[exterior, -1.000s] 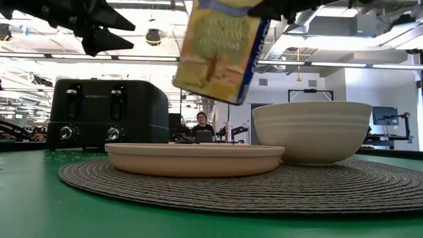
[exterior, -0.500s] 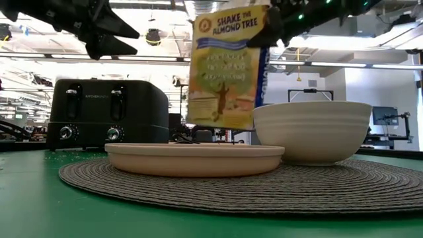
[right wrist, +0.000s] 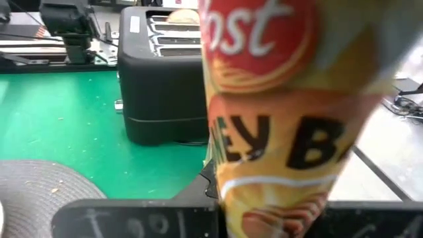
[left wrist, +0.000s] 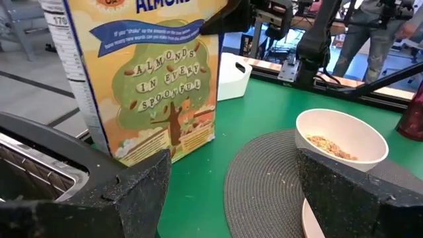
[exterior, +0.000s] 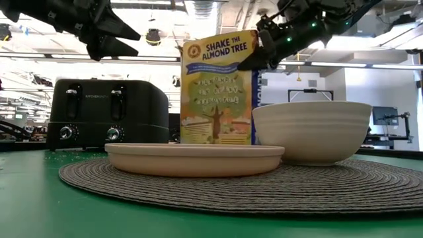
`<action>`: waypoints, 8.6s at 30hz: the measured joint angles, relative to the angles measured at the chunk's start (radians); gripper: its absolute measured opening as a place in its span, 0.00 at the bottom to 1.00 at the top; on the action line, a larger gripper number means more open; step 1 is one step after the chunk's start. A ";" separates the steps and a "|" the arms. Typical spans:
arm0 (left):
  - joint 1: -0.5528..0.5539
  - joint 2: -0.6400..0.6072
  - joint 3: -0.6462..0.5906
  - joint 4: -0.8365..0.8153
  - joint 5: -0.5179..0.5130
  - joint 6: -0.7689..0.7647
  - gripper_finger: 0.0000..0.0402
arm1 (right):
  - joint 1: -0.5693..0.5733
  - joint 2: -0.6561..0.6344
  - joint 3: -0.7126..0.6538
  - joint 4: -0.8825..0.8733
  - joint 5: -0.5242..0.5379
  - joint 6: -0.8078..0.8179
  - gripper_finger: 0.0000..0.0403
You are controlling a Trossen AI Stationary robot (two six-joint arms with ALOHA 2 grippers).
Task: Arrange a breakfast setting
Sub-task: Pour the cereal into the white bowl, then put the toasted bread on the dark white plate, then put the apple on the table placemat to the top of the dark white plate
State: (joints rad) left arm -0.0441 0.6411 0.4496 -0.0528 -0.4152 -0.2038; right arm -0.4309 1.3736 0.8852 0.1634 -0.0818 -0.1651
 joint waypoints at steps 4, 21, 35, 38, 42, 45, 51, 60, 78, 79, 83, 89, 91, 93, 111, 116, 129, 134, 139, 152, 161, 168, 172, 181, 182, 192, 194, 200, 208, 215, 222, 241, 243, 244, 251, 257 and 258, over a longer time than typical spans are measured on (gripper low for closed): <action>0.000 0.000 0.000 0.000 -0.001 0.004 0.76 | 0.003 0.020 0.000 0.013 0.000 0.018 0.12; 0.000 0.000 0.000 0.002 -0.003 0.006 0.76 | 0.003 -0.043 -0.004 0.000 0.003 0.026 0.61; 0.000 0.000 0.000 0.002 -0.003 0.006 0.76 | 0.003 -0.120 -0.004 -0.004 0.004 0.026 0.65; 0.000 0.000 0.000 0.002 -0.003 0.008 0.76 | 0.003 -0.120 -0.004 -0.008 0.004 0.023 0.65; 0.000 0.000 0.000 0.002 -0.003 0.008 0.76 | 0.003 -0.120 -0.004 -0.008 0.004 0.023 0.65; 0.000 0.000 0.000 0.002 0.002 0.008 0.76 | 0.003 -0.150 -0.005 -0.042 0.004 0.019 0.65; 0.000 0.000 0.000 0.002 0.009 0.016 0.76 | 0.006 -0.249 -0.005 -0.136 0.033 0.008 0.65; 0.000 0.000 0.000 0.025 0.009 0.034 0.76 | 0.042 -0.396 -0.005 -0.336 0.033 0.086 0.65; 0.000 0.025 0.317 -0.552 -0.223 -0.264 0.76 | 0.591 -0.317 -0.121 -0.323 0.200 0.160 0.65; 0.002 0.034 0.353 -0.609 -0.256 -0.291 0.76 | 0.612 -0.307 -0.134 -0.300 0.200 0.160 0.65; 0.046 0.085 0.478 -0.801 -0.341 -0.379 0.76 | 0.686 -0.264 -0.171 -0.228 0.217 0.158 0.65; 0.246 0.188 0.601 -1.003 -0.344 -0.406 0.76 | 0.748 -0.226 -0.188 -0.175 0.223 0.165 0.65; 0.335 0.227 0.621 -1.045 -0.318 -0.391 0.76 | 0.761 -0.222 -0.188 -0.173 0.223 0.165 0.65; 0.430 0.263 0.633 -1.064 -0.271 -0.359 0.76 | 0.769 -0.222 -0.188 -0.170 0.223 0.171 0.65; 0.906 0.491 0.635 -1.047 0.017 -0.110 0.53 | 0.782 -0.222 -0.188 -0.169 0.223 0.191 0.65; 0.917 0.521 0.634 -1.048 0.039 -0.111 0.46 | 0.782 -0.222 -0.188 -0.166 0.223 0.190 0.65; 0.916 0.603 0.628 -1.038 -0.022 -0.097 0.41 | 0.785 -0.222 -0.188 -0.163 0.223 0.192 0.65; 0.917 0.602 0.626 -1.040 -0.001 -0.100 0.30 | 0.783 -0.222 -0.188 -0.156 0.223 0.192 0.65; 0.917 0.602 0.626 -1.037 -0.003 -0.096 0.19 | 0.782 -0.222 -0.187 -0.154 0.223 0.192 0.65; 0.825 0.498 0.682 -1.045 -0.042 -0.089 0.04 | 0.783 -0.222 -0.187 -0.154 0.223 0.195 0.65; 0.662 0.342 0.728 -1.012 -0.024 -0.098 0.04 | 0.783 -0.222 -0.187 -0.154 0.223 0.203 0.65; 0.497 0.253 0.728 -0.913 0.044 -0.122 0.04 | 0.783 -0.222 -0.187 -0.155 0.222 0.231 0.65; 0.394 0.246 0.728 -0.851 0.141 -0.122 0.04 | 0.783 -0.222 -0.187 -0.155 0.222 0.246 0.65; 0.132 0.284 0.620 -0.620 0.203 -0.118 0.04 | 0.788 -0.222 -0.187 -0.161 0.219 0.286 0.65; 0.109 0.291 0.599 -0.582 0.217 -0.123 0.04 | 0.790 -0.222 -0.187 -0.162 0.219 0.289 0.65; -0.019 0.468 0.438 -0.273 0.334 -0.179 0.04 | 0.798 -0.222 -0.187 -0.173 0.219 0.308 0.65; -0.032 0.522 0.429 -0.245 0.369 -0.184 0.04 | 0.798 -0.222 -0.187 -0.175 0.220 0.308 0.65; -0.076 0.687 0.429 -0.128 0.511 -0.156 0.04 | 0.798 -0.222 -0.187 -0.179 0.220 0.316 0.65; -0.097 0.880 0.429 0.009 0.569 -0.152 0.04 | 0.798 -0.222 -0.187 -0.181 0.221 0.316 0.65; -0.097 1.005 0.429 0.084 0.600 -0.155 0.04 | 0.798 -0.222 -0.187 -0.178 0.222 0.323 0.65; -0.097 1.048 0.430 0.090 0.602 -0.153 0.04 | 0.797 -0.222 -0.187 -0.178 0.222 0.326 0.65; -0.094 1.048 0.430 0.058 0.501 -0.095 0.40 | 0.797 -0.222 -0.187 -0.180 0.222 0.323 0.65; -0.091 1.048 0.430 0.058 0.515 -0.088 0.45 | 0.797 -0.222 -0.187 -0.182 0.222 0.323 0.65; -0.090 1.048 0.430 0.058 0.516 -0.090 0.47 | 0.797 -0.222 -0.187 -0.182 0.222 0.323 0.65; -0.096 0.953 0.464 -0.075 0.514 -0.079 0.53 | 0.776 -0.257 -0.187 -0.190 0.251 0.341 0.65; -0.125 0.833 0.464 -0.142 0.399 0.009 0.53 | 0.719 -0.338 -0.169 -0.308 0.382 0.348 0.65; -0.128 0.818 0.464 -0.153 0.383 0.021 0.53 | 0.706 -0.349 -0.164 -0.323 0.402 0.350 0.65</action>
State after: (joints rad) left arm -0.1725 1.4592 0.9134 -0.2058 -0.0319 -0.1825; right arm 0.2749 1.0251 0.7207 -0.1594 0.3197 0.1846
